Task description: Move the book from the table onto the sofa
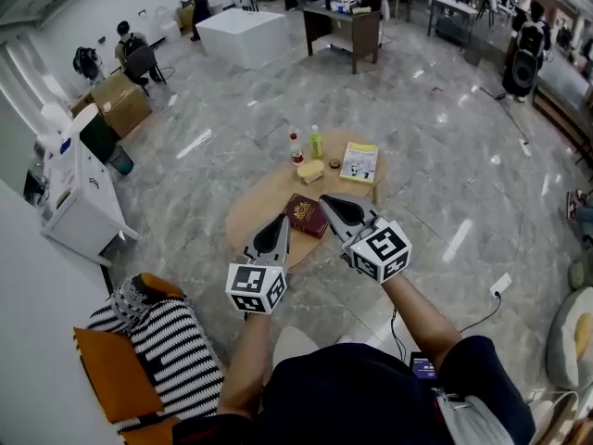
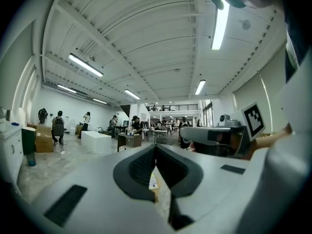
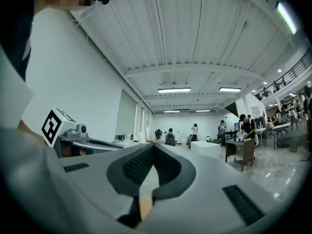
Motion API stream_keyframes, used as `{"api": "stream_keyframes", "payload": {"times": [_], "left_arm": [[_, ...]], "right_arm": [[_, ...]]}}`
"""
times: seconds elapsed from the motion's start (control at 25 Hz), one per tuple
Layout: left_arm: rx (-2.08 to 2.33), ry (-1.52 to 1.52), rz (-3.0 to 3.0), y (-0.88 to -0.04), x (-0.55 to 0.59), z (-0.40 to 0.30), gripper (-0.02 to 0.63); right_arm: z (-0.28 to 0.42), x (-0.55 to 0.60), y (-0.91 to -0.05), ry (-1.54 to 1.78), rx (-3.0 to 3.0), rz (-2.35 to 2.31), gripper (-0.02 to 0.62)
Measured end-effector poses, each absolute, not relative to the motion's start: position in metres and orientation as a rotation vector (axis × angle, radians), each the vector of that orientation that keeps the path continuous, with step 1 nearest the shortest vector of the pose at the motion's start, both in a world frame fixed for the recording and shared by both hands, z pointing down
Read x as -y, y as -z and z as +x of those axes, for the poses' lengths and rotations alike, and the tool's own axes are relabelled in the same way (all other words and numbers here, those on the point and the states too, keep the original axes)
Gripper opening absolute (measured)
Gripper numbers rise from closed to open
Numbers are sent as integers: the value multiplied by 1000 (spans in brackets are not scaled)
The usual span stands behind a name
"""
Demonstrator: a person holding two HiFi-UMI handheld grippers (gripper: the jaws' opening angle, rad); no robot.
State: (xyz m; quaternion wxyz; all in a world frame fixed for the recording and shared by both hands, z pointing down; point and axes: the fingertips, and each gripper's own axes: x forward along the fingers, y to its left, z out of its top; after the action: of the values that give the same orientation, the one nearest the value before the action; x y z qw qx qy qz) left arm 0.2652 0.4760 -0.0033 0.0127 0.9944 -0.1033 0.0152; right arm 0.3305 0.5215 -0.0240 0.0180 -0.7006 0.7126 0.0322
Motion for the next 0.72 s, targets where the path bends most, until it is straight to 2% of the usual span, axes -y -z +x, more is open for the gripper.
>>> {"api": "stream_keyframes", "payload": {"times": [0.72], "left_arm": [[335, -39, 3040, -10, -345, 293, 17]], "right_arm": [[367, -395, 6, 53, -2174, -2183, 14]]}}
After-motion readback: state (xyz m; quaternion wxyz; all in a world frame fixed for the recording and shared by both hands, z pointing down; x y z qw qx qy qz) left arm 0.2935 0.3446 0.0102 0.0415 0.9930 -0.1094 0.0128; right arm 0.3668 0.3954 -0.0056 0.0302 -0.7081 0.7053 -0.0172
